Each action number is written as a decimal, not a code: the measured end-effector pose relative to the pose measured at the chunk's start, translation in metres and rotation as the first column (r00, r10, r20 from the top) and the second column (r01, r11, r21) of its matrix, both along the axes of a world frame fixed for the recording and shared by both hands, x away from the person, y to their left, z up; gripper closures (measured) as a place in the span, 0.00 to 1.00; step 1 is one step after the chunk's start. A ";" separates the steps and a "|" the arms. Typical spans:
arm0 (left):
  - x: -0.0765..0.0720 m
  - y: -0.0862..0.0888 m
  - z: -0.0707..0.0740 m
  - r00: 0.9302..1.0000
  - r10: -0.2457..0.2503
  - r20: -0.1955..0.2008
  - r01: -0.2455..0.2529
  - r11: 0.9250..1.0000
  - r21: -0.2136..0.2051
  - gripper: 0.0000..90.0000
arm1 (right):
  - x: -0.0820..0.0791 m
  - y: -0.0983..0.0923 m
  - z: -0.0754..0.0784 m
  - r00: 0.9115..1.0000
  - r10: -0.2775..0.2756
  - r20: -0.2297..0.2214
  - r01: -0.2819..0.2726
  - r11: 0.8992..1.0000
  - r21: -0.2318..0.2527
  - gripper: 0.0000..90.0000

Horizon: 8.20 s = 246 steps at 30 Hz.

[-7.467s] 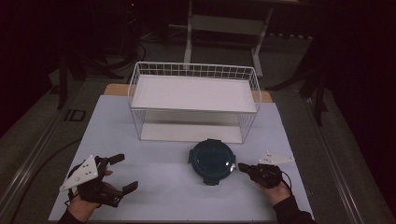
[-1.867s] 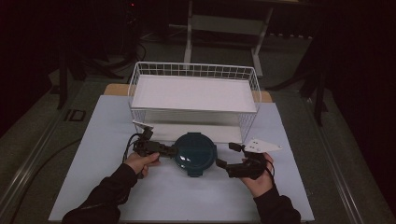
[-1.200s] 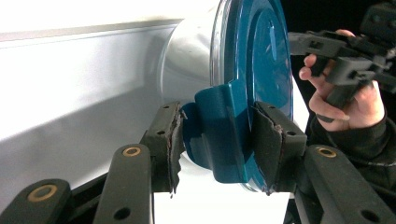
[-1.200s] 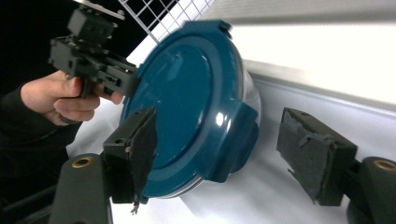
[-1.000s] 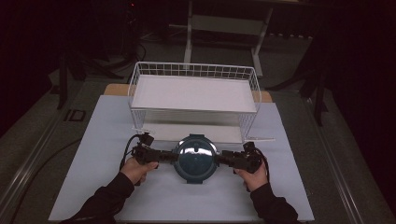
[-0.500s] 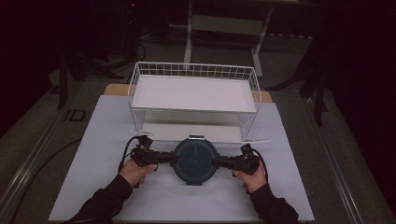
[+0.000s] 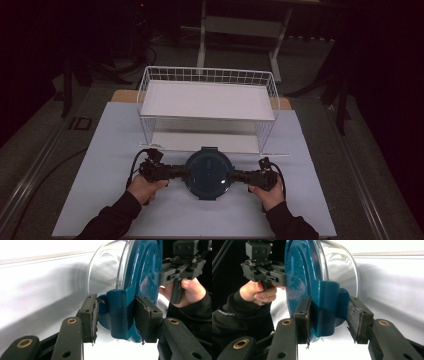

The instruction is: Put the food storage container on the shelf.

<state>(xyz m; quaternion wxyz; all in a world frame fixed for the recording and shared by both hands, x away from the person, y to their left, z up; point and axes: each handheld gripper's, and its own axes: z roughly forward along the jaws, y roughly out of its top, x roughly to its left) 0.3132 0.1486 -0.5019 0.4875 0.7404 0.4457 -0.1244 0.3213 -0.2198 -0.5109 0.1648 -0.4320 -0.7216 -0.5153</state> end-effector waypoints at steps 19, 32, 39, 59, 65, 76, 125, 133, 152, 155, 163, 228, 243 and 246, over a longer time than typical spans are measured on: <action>0.003 -0.006 0.024 0.995 -0.002 0.099 0.000 1.000 0.019 0.62 | 0.009 -0.004 0.026 0.996 0.004 0.091 -0.003 1.000 -0.002 0.63; 0.026 -0.010 0.040 0.981 0.032 0.191 -0.035 0.999 0.012 0.62 | 0.037 -0.007 0.047 0.984 -0.016 0.177 0.015 1.000 0.006 0.63; 0.043 -0.011 0.029 0.977 0.040 0.210 -0.050 0.998 0.042 0.62 | 0.053 -0.005 0.034 0.983 -0.026 0.183 0.026 1.000 0.004 0.63; 0.072 -0.009 0.002 0.977 0.090 0.196 -0.101 0.994 0.047 0.61 | 0.079 0.002 0.000 0.979 -0.095 0.179 0.097 0.995 -0.007 0.62; 0.073 -0.010 0.002 0.975 0.110 0.193 -0.117 0.993 0.024 0.61 | 0.082 0.003 0.001 0.975 -0.119 0.189 0.122 0.993 -0.005 0.62; 0.083 -0.005 -0.009 0.979 0.125 0.162 -0.122 0.992 -0.026 0.57 | 0.084 0.007 0.004 0.964 -0.174 0.201 0.184 0.982 -0.034 0.58; -0.007 0.000 0.014 0.950 -0.023 0.312 0.005 0.998 0.057 0.00 | 0.011 0.040 0.035 0.933 -0.123 0.339 0.176 0.976 -0.130 0.54; -0.029 0.000 0.019 0.923 -0.053 0.380 0.019 0.996 0.091 0.00 | 0.002 0.050 0.022 0.946 -0.089 0.312 0.149 0.973 -0.174 0.87; -0.038 0.007 0.014 0.902 -0.006 0.431 -0.026 0.997 0.067 0.00 | 0.017 0.074 0.009 0.952 -0.053 0.301 0.125 0.967 -0.223 1.00; -0.038 0.007 0.013 0.901 -0.004 0.434 -0.028 0.997 0.066 0.00 | 0.023 0.078 0.009 0.950 -0.059 0.306 0.132 0.966 -0.223 1.00; -0.039 0.007 0.012 0.897 -0.004 0.441 -0.026 0.998 0.062 0.00 | 0.042 0.087 0.006 0.948 -0.087 0.306 0.160 0.962 -0.223 1.00; -0.052 0.008 0.019 0.874 -0.038 0.485 0.006 0.998 0.067 0.00 | -0.030 -0.005 0.010 0.896 -0.055 0.440 0.150 0.971 -0.185 0.19; -0.052 0.006 0.016 0.871 -0.056 0.487 0.023 0.997 0.073 0.00 | -0.034 -0.030 -0.001 0.905 -0.079 0.418 0.180 0.961 -0.208 0.19; -0.053 0.005 0.016 0.872 -0.060 0.486 0.028 0.997 0.073 0.00 | -0.033 -0.031 0.000 0.902 -0.086 0.423 0.183 0.964 -0.195 0.19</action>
